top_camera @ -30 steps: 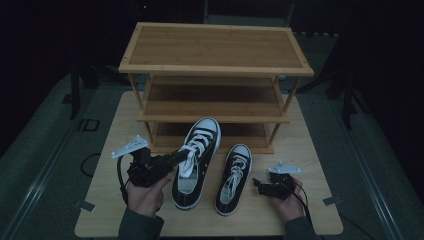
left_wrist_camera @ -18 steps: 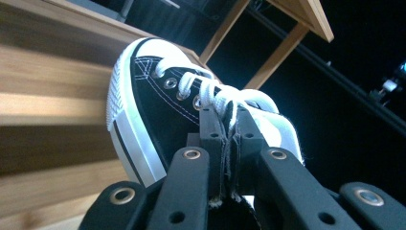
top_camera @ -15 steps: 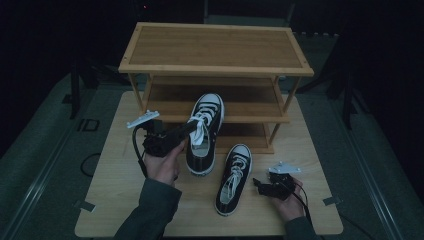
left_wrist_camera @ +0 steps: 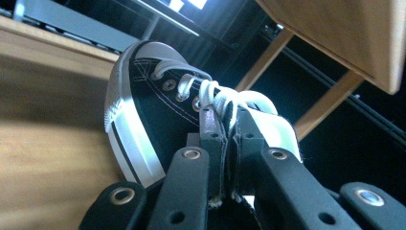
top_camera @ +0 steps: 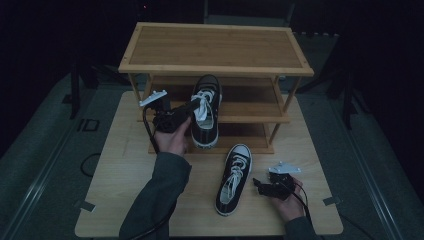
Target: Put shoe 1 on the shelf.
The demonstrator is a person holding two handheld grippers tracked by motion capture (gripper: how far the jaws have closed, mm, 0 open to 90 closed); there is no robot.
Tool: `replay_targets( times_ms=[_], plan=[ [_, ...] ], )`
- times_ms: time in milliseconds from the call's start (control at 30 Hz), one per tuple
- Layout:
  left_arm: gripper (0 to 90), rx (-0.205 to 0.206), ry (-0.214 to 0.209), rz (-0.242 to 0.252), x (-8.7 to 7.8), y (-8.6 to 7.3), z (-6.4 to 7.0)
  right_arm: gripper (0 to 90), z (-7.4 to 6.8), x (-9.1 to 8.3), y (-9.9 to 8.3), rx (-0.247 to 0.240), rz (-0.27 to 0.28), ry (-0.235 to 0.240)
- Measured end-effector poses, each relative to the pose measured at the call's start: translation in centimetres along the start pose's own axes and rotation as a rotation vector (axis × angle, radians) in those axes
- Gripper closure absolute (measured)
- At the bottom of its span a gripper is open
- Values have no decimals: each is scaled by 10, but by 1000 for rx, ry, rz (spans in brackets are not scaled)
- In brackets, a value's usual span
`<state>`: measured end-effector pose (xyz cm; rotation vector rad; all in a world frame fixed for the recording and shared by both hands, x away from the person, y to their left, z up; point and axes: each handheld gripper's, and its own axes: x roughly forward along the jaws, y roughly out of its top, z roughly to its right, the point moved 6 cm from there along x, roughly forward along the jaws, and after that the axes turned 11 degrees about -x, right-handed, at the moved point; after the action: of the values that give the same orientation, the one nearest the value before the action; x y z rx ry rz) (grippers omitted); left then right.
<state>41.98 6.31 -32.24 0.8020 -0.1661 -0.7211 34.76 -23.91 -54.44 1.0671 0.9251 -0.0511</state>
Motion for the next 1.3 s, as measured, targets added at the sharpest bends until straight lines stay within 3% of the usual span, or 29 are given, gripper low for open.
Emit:
replay_targets(
  times_ms=[100,267,433,500,567,600,633,733,933,1000,1033,1100,1167,1200,1233,1300],
  plan=[
    [865,14,14,4,9,4,-7,243,0,0,0,0,1,-1],
    [865,-18,20,19,23,12,-16,243,0,0,0,-1,0,-1],
    [864,-22,35,24,33,22,-21,243,0,0,0,-3,0,0],
    [864,-62,22,48,38,26,-21,243,0,0,0,-1,-1,0],
    [864,-13,34,7,38,27,-27,243,0,0,0,-1,0,1],
    [864,-7,36,-11,39,27,-29,243,0,0,0,-1,0,1],
    [864,-82,32,36,45,29,-25,243,0,0,0,-1,0,1],
    [864,-64,48,25,50,30,-32,243,0,0,0,-1,0,1],
    [863,-83,65,12,57,34,-38,243,0,0,0,-1,0,1],
    [863,-8,70,-54,53,34,-44,243,0,0,0,-1,0,1],
    [863,-113,52,33,60,39,-37,243,0,0,0,-3,0,1],
    [862,-110,52,36,63,41,-39,243,0,0,0,-4,1,1],
    [862,-87,63,6,64,40,-44,243,0,0,0,-4,1,2],
    [861,-112,61,20,66,40,-44,243,0,0,0,-4,1,2],
    [859,-93,68,3,65,38,-47,243,0,0,0,-4,1,2],
    [835,-76,41,-16,65,35,-47,243,0,0,0,-5,1,3]
  ],
)
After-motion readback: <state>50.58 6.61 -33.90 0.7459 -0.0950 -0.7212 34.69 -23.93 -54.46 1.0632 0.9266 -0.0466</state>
